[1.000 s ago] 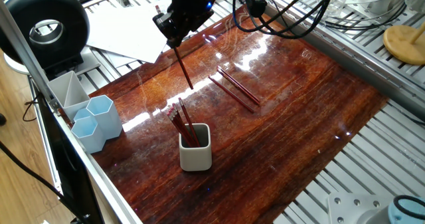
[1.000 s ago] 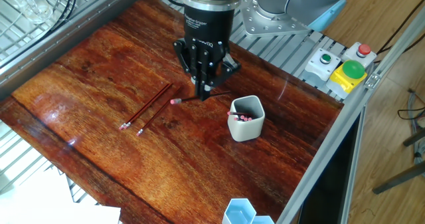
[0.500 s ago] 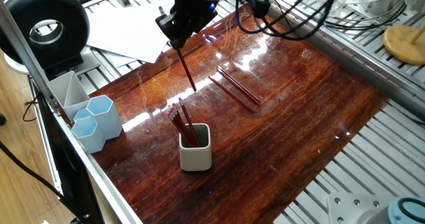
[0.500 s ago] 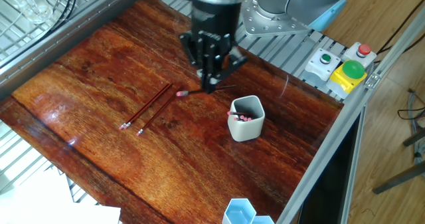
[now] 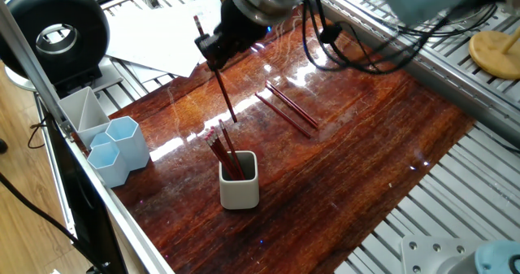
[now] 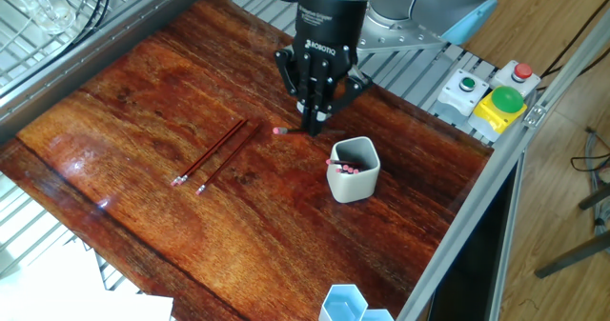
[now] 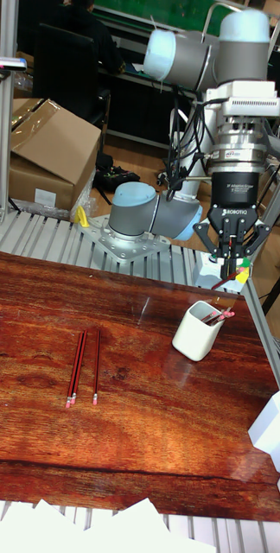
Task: Put the pen into the pen holder
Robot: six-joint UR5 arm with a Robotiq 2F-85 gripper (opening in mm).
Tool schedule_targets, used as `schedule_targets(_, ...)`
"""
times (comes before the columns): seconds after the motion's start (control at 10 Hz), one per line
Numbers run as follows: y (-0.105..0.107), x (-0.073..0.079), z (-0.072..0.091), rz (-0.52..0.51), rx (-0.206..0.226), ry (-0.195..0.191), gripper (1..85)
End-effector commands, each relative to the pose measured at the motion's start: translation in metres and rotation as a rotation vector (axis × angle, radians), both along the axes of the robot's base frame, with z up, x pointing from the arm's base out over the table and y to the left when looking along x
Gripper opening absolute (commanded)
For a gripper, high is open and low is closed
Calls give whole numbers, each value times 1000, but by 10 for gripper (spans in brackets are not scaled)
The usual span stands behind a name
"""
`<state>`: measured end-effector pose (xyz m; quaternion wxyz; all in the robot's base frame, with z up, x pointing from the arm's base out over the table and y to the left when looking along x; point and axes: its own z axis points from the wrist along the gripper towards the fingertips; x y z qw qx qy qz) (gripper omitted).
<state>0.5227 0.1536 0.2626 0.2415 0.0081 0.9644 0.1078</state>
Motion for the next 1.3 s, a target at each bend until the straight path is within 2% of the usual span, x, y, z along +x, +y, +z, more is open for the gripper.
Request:
schedule_targets(0.0, 0, -1, -21, -5, -10, -31, 10)
schedule_targets(0.2, -1, 0, -25, -9, -12, -30, 10)
schedule_targets(0.3, -3, -3, -27, -11, -21, -17, 10)
schedule_targets(0.4, -7, -9, -31, -13, -36, 8, 10)
schedule_targets(0.6, -17, -33, -44, -10, -80, 113, 10)
schedule_targets(0.7, -11, -41, -46, 8, -64, 142, 10)
schedule_targets(0.8, -4, -43, -45, 32, -45, 146, 10)
schedule_targets(1.0, -1, -45, -46, 53, -42, 151, 10)
schedule_targets(1.2, -3, -36, -43, 37, -44, 117, 10)
